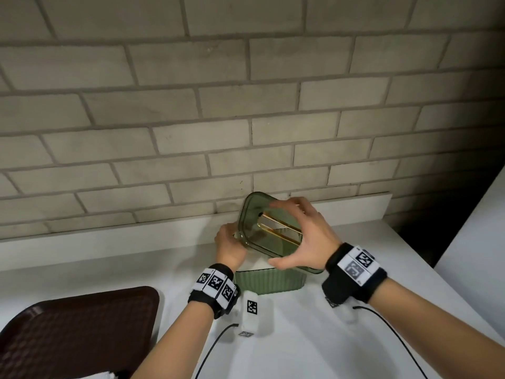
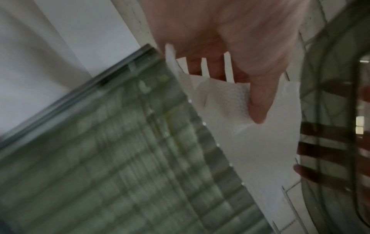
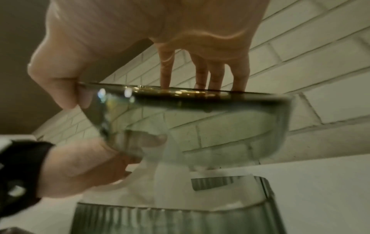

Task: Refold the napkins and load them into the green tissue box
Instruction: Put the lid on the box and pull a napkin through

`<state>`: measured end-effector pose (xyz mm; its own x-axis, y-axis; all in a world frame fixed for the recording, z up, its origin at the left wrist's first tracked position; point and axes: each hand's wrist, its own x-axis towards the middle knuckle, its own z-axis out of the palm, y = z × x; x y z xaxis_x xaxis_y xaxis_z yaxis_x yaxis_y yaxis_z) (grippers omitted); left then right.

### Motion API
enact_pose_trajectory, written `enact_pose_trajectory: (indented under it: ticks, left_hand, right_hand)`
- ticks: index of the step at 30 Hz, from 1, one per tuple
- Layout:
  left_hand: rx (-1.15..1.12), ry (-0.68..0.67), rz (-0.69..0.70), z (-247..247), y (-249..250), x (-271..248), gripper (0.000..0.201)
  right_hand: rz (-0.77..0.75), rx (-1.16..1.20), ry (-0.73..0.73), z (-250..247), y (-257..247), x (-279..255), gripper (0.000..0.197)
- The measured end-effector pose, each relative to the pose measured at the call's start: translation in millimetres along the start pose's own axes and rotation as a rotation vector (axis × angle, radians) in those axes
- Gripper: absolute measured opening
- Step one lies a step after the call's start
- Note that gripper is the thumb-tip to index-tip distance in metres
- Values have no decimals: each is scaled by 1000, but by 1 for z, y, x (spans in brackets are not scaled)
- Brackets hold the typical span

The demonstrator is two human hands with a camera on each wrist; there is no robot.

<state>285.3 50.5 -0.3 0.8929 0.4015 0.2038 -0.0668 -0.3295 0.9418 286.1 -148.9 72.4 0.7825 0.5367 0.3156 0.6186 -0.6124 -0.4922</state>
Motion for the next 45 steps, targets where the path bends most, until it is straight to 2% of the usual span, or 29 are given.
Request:
enact_pose_trajectory:
  ticks: [1, 3, 9, 15, 18, 20, 22, 24, 27, 30, 32, 33, 35, 36, 37, 41, 45]
  left_hand:
    - [5, 7, 19, 0, 2, -1, 19]
    - [-10, 13, 15, 0, -3, 3, 15]
    - [19, 32, -60, 3, -29, 22, 47]
    - [-40, 36, -93, -1, -34, 22, 41]
    - [-18, 44, -107, -4, -41, 24, 43]
    - [-5, 54, -111, -5, -53, 29, 51]
    - [32, 46, -116, -8, -60, 31, 59]
    - [25, 9, -94, -14, -40, 18, 65]
    - [-101, -106, -105, -28, -16, -6, 77]
    - [-209, -311, -172, -56, -14, -29, 75]
    - [-409, -330, -257, -71, -20, -35, 84]
    - [-497, -274, -302, -74, -21, -36, 77]
    - [-573, -113, -333, -77, -15, -37, 35]
    - [-516, -55, -331, -77, -12, -36, 17]
    - [-413, -24, -340, -78, -12, -35, 12]
    - [-2, -54, -364, -73, -17, -30, 31]
    - [267, -78, -245, -62, -7, -37, 52]
  right_hand:
    - [3, -25, -19, 3, -1, 6, 101]
    - [7, -41, -63, 8, -1, 16, 97]
    - [22, -7, -155, 17, 8, 32, 91]
    - [36, 133, -209, 32, 18, 41, 81]
    - [31, 297, -179, 38, 22, 40, 55]
    - [51, 356, -88, 44, 25, 38, 27]
    - [55, 350, -9, 49, 27, 37, 9]
    - [35, 316, 24, 53, 31, 36, 8]
    - [38, 286, 10, 51, 34, 35, 8]
    - [37, 247, -52, 47, 39, 30, 6]
    - [38, 211, -96, 46, 40, 25, 10]
    - [46, 206, -112, 47, 41, 22, 11]
    - [56, 190, -104, 51, 42, 16, 14]
    - [52, 178, -81, 54, 44, 14, 15]
    - [45, 170, -55, 58, 46, 11, 17]
    - [71, 216, 5, 61, 48, 5, 14]
    - [62, 200, 52, 56, 48, 6, 12]
